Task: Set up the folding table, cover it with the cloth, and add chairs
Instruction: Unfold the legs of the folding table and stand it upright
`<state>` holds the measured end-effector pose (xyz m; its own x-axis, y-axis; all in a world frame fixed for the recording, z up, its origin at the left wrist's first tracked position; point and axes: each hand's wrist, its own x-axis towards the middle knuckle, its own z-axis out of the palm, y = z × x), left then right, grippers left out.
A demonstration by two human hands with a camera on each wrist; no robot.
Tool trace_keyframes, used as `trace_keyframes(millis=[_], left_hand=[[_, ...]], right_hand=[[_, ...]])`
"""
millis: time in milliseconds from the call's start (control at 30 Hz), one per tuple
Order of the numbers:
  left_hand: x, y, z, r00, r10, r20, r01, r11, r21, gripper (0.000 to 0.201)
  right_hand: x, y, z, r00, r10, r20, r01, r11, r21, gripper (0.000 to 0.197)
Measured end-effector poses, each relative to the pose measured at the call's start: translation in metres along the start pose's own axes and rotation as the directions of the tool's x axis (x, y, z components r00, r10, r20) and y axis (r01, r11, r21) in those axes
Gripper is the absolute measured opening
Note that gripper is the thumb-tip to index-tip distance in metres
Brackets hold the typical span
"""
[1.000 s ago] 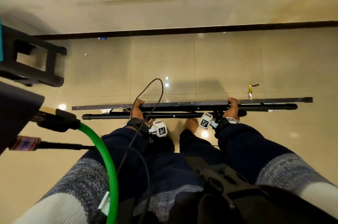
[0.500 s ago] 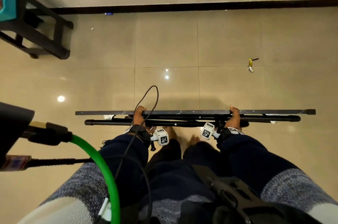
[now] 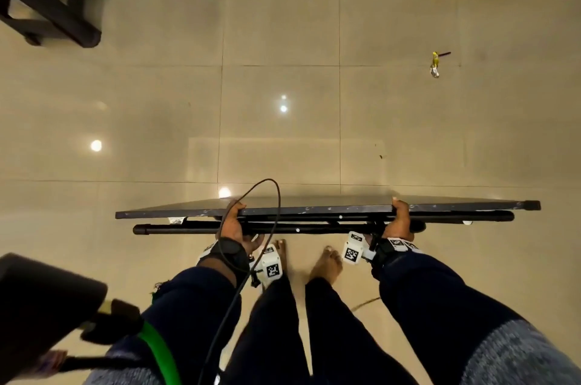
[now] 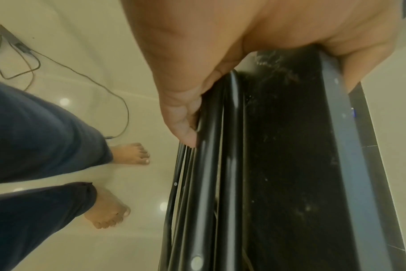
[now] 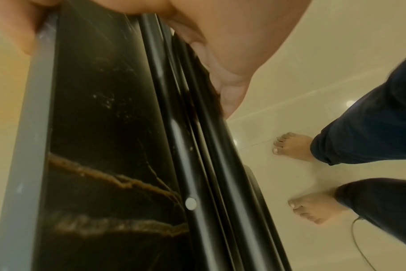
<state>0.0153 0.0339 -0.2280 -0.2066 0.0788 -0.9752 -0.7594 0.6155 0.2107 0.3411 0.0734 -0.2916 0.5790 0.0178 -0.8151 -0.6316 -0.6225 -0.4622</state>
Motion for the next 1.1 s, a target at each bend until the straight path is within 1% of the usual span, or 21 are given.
trace_keyframes(millis=[100,133,200,267,333,433,500,567,633,733,767,800,833,867,900,933,967,1000,1033,1067,1100], left_hand=[[0.021,-0.012,-0.01,1.0,-0.006,0.019,0.005,1.0,0.03,0.062],[0.029,-0.013,-0.01,0.999,-0.004,0.032,0.003,0.999,0.038,0.061],[0.046,-0.018,-0.01,0.998,-0.007,0.055,0.006,1.0,0.018,0.054],[0.043,-0.007,0.001,0.998,-0.003,0.068,0.003,1.0,-0.002,0.05],[0.05,-0.004,0.007,0.997,0.017,0.075,-0.016,1.0,-0.022,0.047],[0.053,0.001,0.017,0.991,0.072,0.112,-0.071,0.997,-0.017,0.044],[0.058,0.005,0.022,0.989,0.095,0.113,-0.096,0.995,0.004,0.044],[0.065,0.01,0.025,0.986,0.097,0.133,-0.103,0.994,0.039,0.053],[0.069,0.013,0.028,0.983,0.1,0.155,-0.115,0.989,0.091,0.07],[0.071,0.018,0.029,0.971,0.125,0.202,-0.158,0.976,0.152,0.078],[0.071,0.021,0.028,0.97,0.122,0.212,-0.165,0.966,0.2,0.082],[0.068,0.024,0.025,0.969,0.112,0.221,-0.175,0.94,0.293,0.085],[0.064,0.03,0.022,0.971,0.128,0.2,-0.208,0.867,0.452,0.086],[0.058,0.036,0.02,0.966,0.195,0.171,-0.259,0.692,0.674,0.085],[0.053,0.042,0.017,0.927,0.332,0.172,-0.295,0.367,0.882,0.081],[0.046,0.05,0.016,0.84,0.482,0.248,-0.259,-0.045,0.965,0.074],[0.042,0.054,0.017,0.701,0.594,0.395,-0.223,-0.343,0.912,0.064],[0.039,0.06,0.02,0.547,0.63,0.551,-0.269,-0.49,0.829,0.054],[0.039,0.065,0.026,0.407,0.6,0.689,-0.349,-0.595,0.724,0.049],[0.039,0.069,0.035,0.316,0.524,0.791,-0.39,-0.688,0.612,0.059],[0.045,0.073,0.046,0.283,0.44,0.852,-0.388,-0.76,0.521,0.078]], right_hand=[[0.01,0.01,-0.005,0.999,-0.038,-0.014,0.038,0.999,-0.01,0.133],[0.01,0.011,-0.004,0.999,-0.041,-0.023,0.04,0.999,-0.015,0.131],[0.007,0.014,0.002,0.999,-0.034,-0.028,0.033,0.999,-0.033,0.121],[-0.003,0.004,0.012,1.0,0.0,0.02,0.001,0.999,-0.052,0.112],[0.002,0.002,0.021,0.999,-0.027,0.028,0.028,0.998,-0.06,0.111],[0.007,-0.003,0.035,0.997,-0.025,0.073,0.028,0.999,-0.043,0.106],[0.016,-0.004,0.042,0.996,-0.021,0.092,0.023,1.0,-0.018,0.109],[0.024,-0.003,0.05,0.995,-0.027,0.092,0.028,1.0,-0.002,0.112],[0.018,-0.005,0.054,0.993,-0.035,0.112,0.038,0.999,-0.024,0.108],[0.002,-0.011,0.061,0.991,-0.057,0.124,0.071,0.991,-0.112,0.106],[0.007,-0.014,0.065,0.991,-0.055,0.124,0.072,0.989,-0.131,0.111],[0.012,-0.018,0.07,0.992,-0.039,0.121,0.056,0.988,-0.143,0.12],[0.016,-0.024,0.077,0.994,-0.027,0.11,0.045,0.985,-0.169,0.128],[0.017,-0.03,0.085,0.995,-0.011,0.1,0.03,0.981,-0.19,0.132],[0.015,-0.035,0.091,0.994,-0.004,0.108,0.026,0.98,-0.198,0.13],[0.007,-0.042,0.096,0.991,0.003,0.136,0.026,0.978,-0.206,0.124],[-0.008,-0.049,0.099,0.986,0.017,0.165,0.02,0.975,-0.219,0.117],[-0.023,-0.055,0.102,0.979,0.029,0.202,0.019,0.973,-0.231,0.109],[-0.029,-0.059,0.107,0.972,0.031,0.232,0.028,0.969,-0.245,0.103],[-0.03,-0.062,0.112,0.965,0.035,0.258,0.038,0.961,-0.272,0.098],[-0.028,-0.067,0.117,0.959,0.038,0.28,0.044,0.959,-0.28,0.096]])
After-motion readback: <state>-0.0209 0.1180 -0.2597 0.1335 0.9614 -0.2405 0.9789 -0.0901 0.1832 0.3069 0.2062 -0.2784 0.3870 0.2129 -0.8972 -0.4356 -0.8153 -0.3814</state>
